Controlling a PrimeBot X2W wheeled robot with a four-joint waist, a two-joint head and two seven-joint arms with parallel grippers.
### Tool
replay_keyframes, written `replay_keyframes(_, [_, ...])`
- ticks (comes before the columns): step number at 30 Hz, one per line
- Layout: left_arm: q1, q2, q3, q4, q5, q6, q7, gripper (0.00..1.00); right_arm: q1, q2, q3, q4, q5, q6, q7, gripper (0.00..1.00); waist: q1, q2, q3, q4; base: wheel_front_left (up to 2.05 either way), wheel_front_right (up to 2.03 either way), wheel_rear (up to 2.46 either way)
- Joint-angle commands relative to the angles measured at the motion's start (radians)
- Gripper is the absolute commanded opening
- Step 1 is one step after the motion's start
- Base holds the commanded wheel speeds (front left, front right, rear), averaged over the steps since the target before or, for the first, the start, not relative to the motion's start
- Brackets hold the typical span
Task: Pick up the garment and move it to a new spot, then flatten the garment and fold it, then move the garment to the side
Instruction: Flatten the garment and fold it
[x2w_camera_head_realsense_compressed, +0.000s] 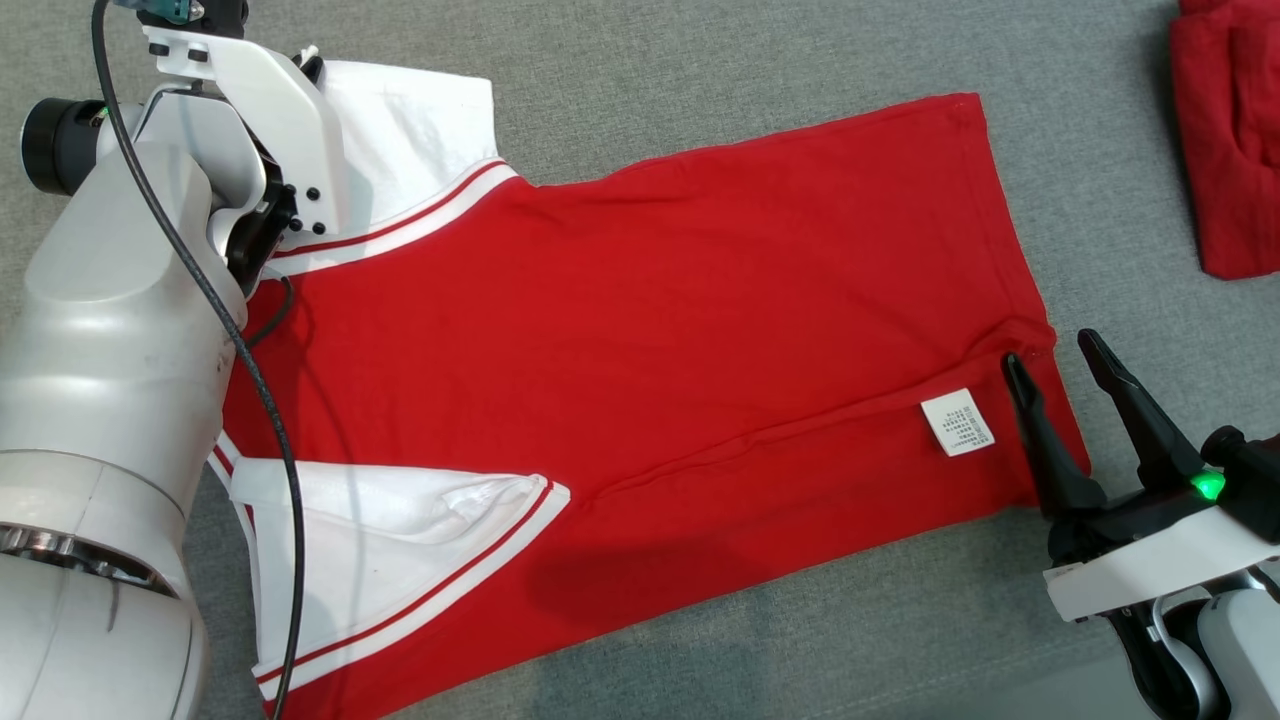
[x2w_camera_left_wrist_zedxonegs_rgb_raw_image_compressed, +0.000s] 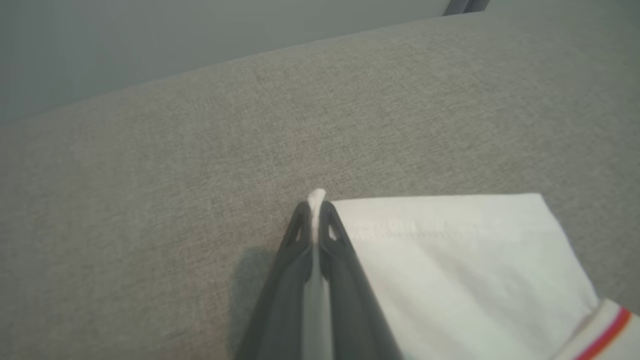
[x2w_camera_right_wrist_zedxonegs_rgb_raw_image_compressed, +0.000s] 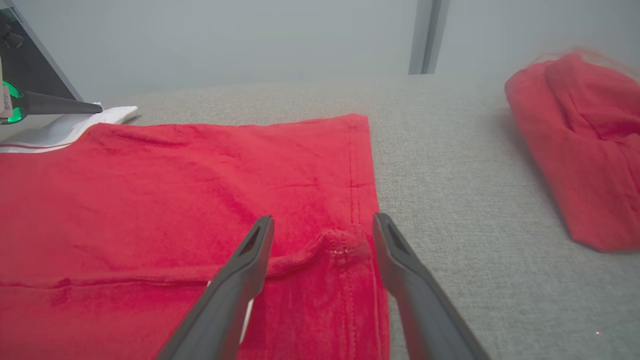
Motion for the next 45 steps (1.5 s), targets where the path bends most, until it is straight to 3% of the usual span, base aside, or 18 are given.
replay_keyframes(1, [-0.048, 0.025, 0.007, -0.013, 0.01, -0.003, -0.008, 0.0, 0.004, -0.021, 0.012, -0.016, 0.004, 0.003, -0.013, 1.0, 0.0, 0.0, 0.0, 0.003, 0.0, 0.0, 0.0])
replay_keyframes(7, [-0.066, 0.017, 0.002, -0.024, -0.003, -0.016, -0.042, 0.0, -0.015, -0.032, 0.0, -0.008, 0.019, 0.003, -0.013, 1.0, 0.0, 0.0, -0.002, 0.025, 0.0, 0.0, 0.0])
replay_keyframes(13, [-0.08, 0.008, 0.004, -0.062, -0.04, -0.024, -0.055, 0.0, -0.093, -0.106, 0.002, -0.003, 0.115, 0.003, 0.021, 1.0, 0.0, 0.0, -0.003, 0.06, 0.0, 0.0, 0.0])
replay_keyframes(21, [-0.076, 0.015, -0.047, -0.209, -0.113, -0.026, -0.014, 0.0, -0.275, -0.24, 0.026, 0.042, 0.416, 0.003, 0.257, 1.0, 0.0, 0.0, 0.017, 0.115, 0.0, 0.0, 0.0])
replay_keyframes(25, [-0.074, 0.028, -0.072, -0.269, -0.141, -0.026, -0.004, 0.0, -0.373, -0.3, 0.055, 0.106, 0.483, 0.003, 0.381, 1.0, 0.0, 0.0, 0.03, 0.136, 0.0, 0.0, 0.0])
replay_keyframes(34, [-0.079, 0.053, -0.107, -0.335, -0.172, -0.026, 0.012, 0.0, -0.527, -0.312, 0.147, 0.25, 0.511, 0.003, 0.515, 1.0, 0.0, 0.0, 0.052, 0.156, 0.0, 0.0, 0.0])
replay_keyframes(45, [-0.081, 0.068, -0.137, -0.368, -0.189, -0.026, 0.025, 0.0, -0.628, -0.302, 0.26, 0.394, 0.536, 0.003, 0.487, 1.0, 0.0, 0.0, 0.067, 0.172, 0.0, 0.0, 0.0])
